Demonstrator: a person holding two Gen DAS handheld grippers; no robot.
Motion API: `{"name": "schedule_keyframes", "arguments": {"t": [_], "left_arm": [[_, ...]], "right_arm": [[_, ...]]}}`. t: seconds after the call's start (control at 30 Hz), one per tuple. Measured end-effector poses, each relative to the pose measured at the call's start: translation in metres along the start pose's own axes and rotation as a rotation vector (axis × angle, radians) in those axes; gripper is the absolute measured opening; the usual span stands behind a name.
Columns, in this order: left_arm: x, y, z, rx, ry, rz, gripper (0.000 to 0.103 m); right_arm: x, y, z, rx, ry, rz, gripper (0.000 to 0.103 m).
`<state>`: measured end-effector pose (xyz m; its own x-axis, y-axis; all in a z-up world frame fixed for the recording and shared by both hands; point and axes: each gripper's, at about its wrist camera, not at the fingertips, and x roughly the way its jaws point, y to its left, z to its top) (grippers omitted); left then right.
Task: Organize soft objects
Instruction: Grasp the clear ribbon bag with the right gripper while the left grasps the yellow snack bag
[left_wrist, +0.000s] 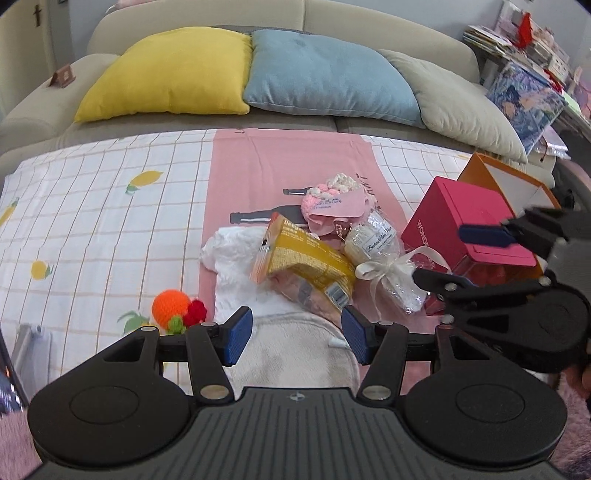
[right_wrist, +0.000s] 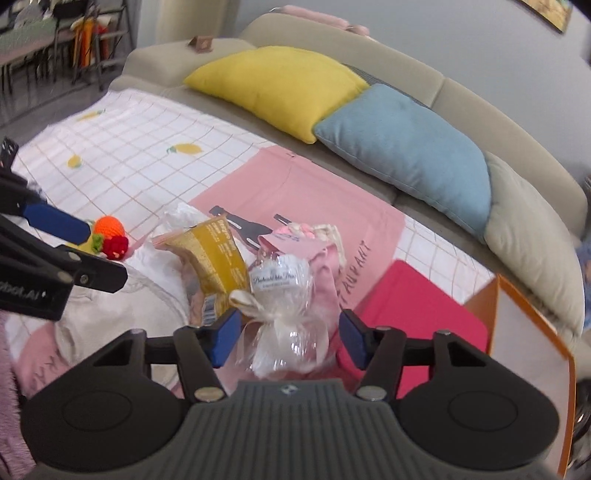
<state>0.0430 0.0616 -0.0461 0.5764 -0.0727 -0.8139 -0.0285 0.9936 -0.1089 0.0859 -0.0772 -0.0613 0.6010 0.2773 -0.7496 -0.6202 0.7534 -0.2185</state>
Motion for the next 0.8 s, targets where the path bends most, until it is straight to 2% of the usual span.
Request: {"name": "schedule_keyframes", "arguments": {"t": [0.17,0.23,0.3,0.5,0.7,0.8], "left_arm": [[0.014,0.004,0.013,0.024,-0.022,-0.017,0.068],[0.02,0.008,0.019,0.011,-0.041,-0.03,0.075],[0.03,0.013,0.025,-0.009,-0.052,-0.046,0.075],[0.068,0.02,0.039,-0.037,-0.011,-0.066,0.076],[0.1,0.025,0.037,-0.086,0.064,-0.083,0.076],[0.107,0.025,0.035,-0.106,0.072,-0.084,0.077]], "right_arm": [[0.031,0.005,0.014,-0.074,0.031,-0.025,0.058],[0.042,0.005,0.019,-0.082,0.045,-0.036,0.058],[0.052,0.004,0.022,-0.08,0.06,-0.024,0.058],[0.071,0.007,0.025,-0.108,0.09,-0.031,0.058],[0.084,0.008,0.022,-0.124,0.123,-0.03,0.059],[0.089,0.008,0.021,-0.122,0.133,-0.024,0.058]]}}
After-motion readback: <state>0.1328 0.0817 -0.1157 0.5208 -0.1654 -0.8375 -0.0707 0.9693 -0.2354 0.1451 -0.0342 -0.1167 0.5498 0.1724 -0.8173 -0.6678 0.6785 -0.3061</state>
